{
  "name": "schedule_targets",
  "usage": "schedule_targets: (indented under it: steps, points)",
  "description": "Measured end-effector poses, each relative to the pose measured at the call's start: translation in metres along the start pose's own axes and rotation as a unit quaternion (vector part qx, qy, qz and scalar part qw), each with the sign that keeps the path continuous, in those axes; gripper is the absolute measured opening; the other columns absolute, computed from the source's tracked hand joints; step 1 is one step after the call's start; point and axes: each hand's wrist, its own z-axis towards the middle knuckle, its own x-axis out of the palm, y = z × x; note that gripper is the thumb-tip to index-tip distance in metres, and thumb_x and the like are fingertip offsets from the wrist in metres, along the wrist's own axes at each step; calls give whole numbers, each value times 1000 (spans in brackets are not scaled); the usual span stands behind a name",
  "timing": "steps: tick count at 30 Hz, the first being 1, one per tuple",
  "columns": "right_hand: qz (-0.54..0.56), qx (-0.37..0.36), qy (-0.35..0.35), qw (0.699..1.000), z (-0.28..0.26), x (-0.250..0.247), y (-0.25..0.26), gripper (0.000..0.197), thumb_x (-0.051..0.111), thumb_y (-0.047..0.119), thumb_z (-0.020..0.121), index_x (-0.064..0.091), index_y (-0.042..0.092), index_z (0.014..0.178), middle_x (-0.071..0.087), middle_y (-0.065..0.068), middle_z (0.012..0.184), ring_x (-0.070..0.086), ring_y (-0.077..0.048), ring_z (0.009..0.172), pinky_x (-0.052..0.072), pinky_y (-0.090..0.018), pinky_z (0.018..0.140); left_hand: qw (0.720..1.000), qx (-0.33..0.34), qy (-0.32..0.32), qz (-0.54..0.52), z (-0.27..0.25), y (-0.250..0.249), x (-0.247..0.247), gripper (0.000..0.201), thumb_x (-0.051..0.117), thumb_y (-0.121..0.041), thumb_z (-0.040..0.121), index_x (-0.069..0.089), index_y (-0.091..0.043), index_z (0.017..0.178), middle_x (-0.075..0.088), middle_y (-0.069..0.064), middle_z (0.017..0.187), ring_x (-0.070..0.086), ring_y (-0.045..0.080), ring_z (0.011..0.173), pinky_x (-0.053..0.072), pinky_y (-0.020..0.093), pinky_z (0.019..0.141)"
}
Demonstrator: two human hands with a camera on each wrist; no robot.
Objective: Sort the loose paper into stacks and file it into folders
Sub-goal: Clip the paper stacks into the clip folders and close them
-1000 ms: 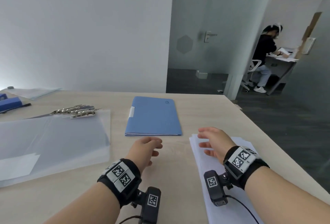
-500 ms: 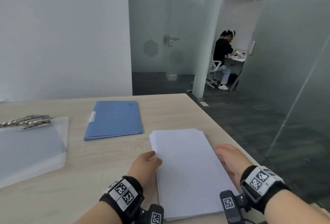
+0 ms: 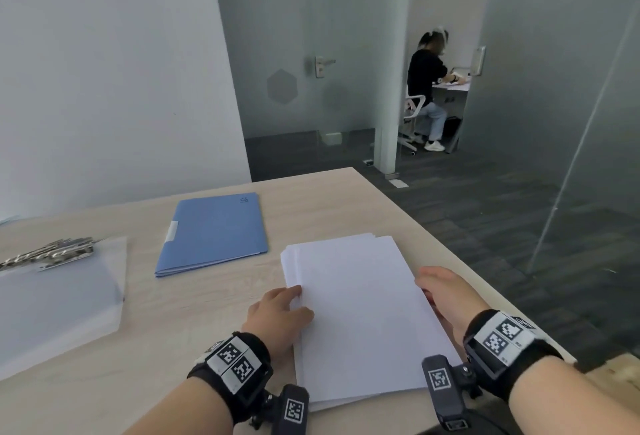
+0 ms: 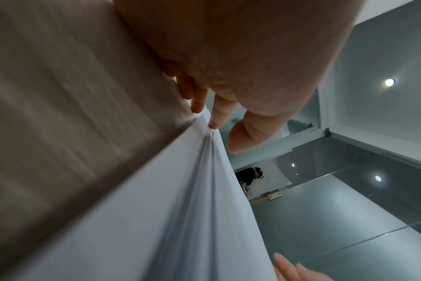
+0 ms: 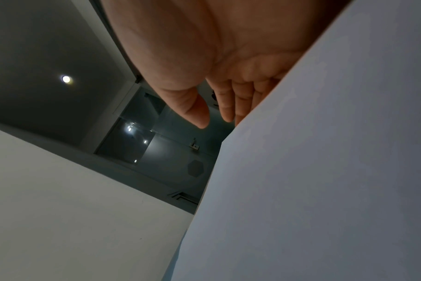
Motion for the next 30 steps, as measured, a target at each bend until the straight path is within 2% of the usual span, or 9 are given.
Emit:
schedule_targets:
  steps: [4, 7, 12, 16, 20, 22, 24, 26, 30]
  points:
    - [75, -1, -3, 997, -4, -2, 2, 20, 57, 8, 99, 60, 15, 117, 67, -3, 101, 63, -15, 86, 48, -31, 65, 998, 1, -5, 56, 3, -1, 4, 63, 54, -46, 89, 37, -47, 149, 29, -12, 159, 21, 25, 148, 23, 44, 121]
    - [89, 2, 22, 996, -7, -7, 3, 16, 57, 6, 98, 71, 3, 106, 76, -15, 98, 71, -29, 83, 53, -34, 72, 997, 1, -1, 75, 4, -1, 5, 63, 54, -47, 89, 35, -50, 149, 27, -11, 159, 18, 26, 148, 22, 44, 121]
    - [45, -8, 59, 997, -10, -7, -2, 16, 59, -1, 95, 71, -4, 106, 76, -22, 100, 73, -37, 85, 58, -40, 75, 997, -1, 1, 80, 4, 0, 6, 62, 55, -48, 89, 35, -53, 148, 25, -12, 160, 17, 25, 149, 21, 46, 121]
    - [37, -13, 68, 997, -10, -6, -5, 19, 57, -4, 96, 71, -2, 107, 76, -22, 101, 71, -45, 98, 57, -52, 85, 999, -2, -9, 48, 6, 3, 5, 65, 53, -45, 90, 34, -40, 152, 32, -8, 159, 25, 27, 147, 25, 47, 120]
    - [65, -5, 75, 995, -10, -9, -7, 20, 56, -2, 97, 71, 0, 111, 75, -23, 103, 70, -48, 100, 56, -54, 89, 998, -3, -31, -54, 7, 7, 4, 50, 55, -38, 95, 50, -31, 144, 50, -3, 147, 42, 23, 139, 32, 46, 118]
    - [74, -7, 73, 995, -9, -10, -8, 21, 56, -1, 97, 71, 0, 112, 75, -24, 105, 69, -48, 102, 56, -54, 89, 994, 3, -40, -101, 6, 7, 4, 37, 56, -38, 96, 60, -31, 132, 60, -5, 135, 54, 19, 126, 41, 41, 111]
    - [76, -15, 70, 995, -8, -10, -9, 21, 57, -1, 97, 71, 1, 112, 75, -23, 105, 70, -47, 101, 56, -54, 91, 989, 6, -56, -138, 3, 5, 5, 23, 56, -35, 99, 65, -28, 119, 67, -7, 118, 61, 12, 107, 48, 30, 90]
    - [77, -28, 59, 995, -6, -9, -11, 20, 58, -2, 96, 71, 3, 111, 76, -21, 102, 72, -43, 95, 57, -54, 89, 985, 8, -69, -159, 0, 4, 4, 14, 57, -31, 99, 66, -24, 108, 69, -6, 106, 62, 11, 94, 44, 24, 73]
    - [75, -61, 30, 995, -4, -5, -15, 22, 60, -5, 94, 66, 10, 109, 78, -13, 90, 74, -33, 76, 58, -41, 71, 969, 8, -83, -234, -4, 4, 5, 15, 62, -23, 97, 66, -11, 89, 74, 2, 98, 68, 20, 87, 48, 28, 71]
